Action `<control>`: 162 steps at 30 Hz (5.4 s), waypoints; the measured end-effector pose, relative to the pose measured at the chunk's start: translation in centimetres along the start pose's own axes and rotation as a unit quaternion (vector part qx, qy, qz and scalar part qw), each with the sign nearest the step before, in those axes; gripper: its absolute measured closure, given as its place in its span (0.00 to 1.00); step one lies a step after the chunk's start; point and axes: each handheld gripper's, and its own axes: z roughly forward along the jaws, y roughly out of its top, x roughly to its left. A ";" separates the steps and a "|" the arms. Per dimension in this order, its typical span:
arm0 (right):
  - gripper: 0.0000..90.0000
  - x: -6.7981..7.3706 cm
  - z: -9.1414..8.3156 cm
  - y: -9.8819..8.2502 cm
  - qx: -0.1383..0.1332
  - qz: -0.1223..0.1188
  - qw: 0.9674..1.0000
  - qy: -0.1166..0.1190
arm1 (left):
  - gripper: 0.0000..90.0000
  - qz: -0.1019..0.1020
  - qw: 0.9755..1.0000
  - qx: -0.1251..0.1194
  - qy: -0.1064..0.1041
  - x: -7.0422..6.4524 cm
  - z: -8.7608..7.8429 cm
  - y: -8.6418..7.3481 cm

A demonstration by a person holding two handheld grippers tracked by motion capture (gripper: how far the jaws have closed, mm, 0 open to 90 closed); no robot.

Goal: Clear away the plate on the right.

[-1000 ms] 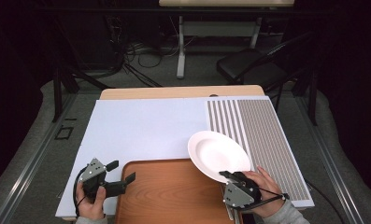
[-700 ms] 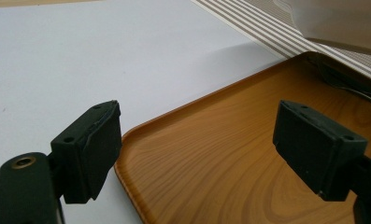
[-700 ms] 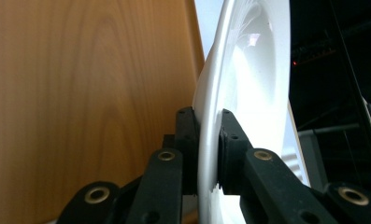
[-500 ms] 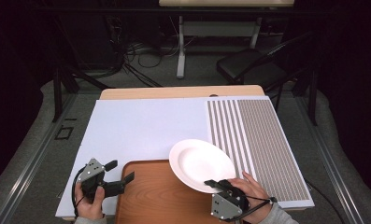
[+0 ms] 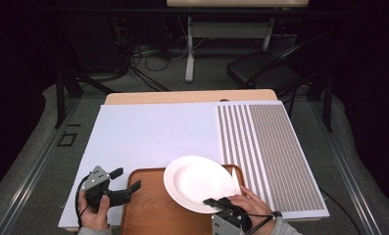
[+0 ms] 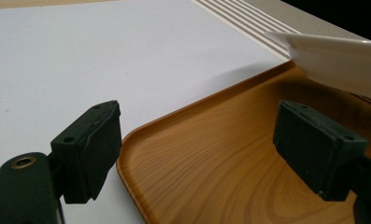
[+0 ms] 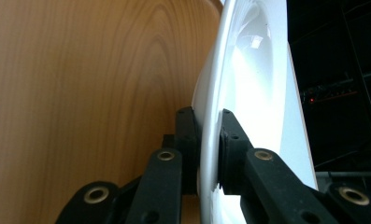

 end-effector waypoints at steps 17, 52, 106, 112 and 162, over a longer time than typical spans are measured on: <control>0.89 2.0 1.4 0.6 0.001 -0.011 0.999 0.042 | 0.18 0.003 1.000 0.003 -0.001 0.0 0.1 0.0; 0.86 3.3 3.0 0.8 -0.012 -0.020 0.994 0.110 | 0.18 0.001 1.000 0.003 -0.004 -0.1 0.2 0.0; 0.38 1.1 1.9 -0.6 -0.107 0.159 0.961 0.199 | 0.18 0.002 1.000 0.003 -0.002 -0.1 0.1 -0.1; 0.22 0.4 1.9 -1.2 -0.118 0.200 0.952 0.197 | 0.18 0.001 1.000 0.003 -0.002 -0.1 0.1 -0.1; 0.00 -4.6 -2.7 -12.2 -0.032 0.450 0.888 -0.090 | 0.18 -0.004 1.000 -0.007 0.007 0.3 -0.5 -0.2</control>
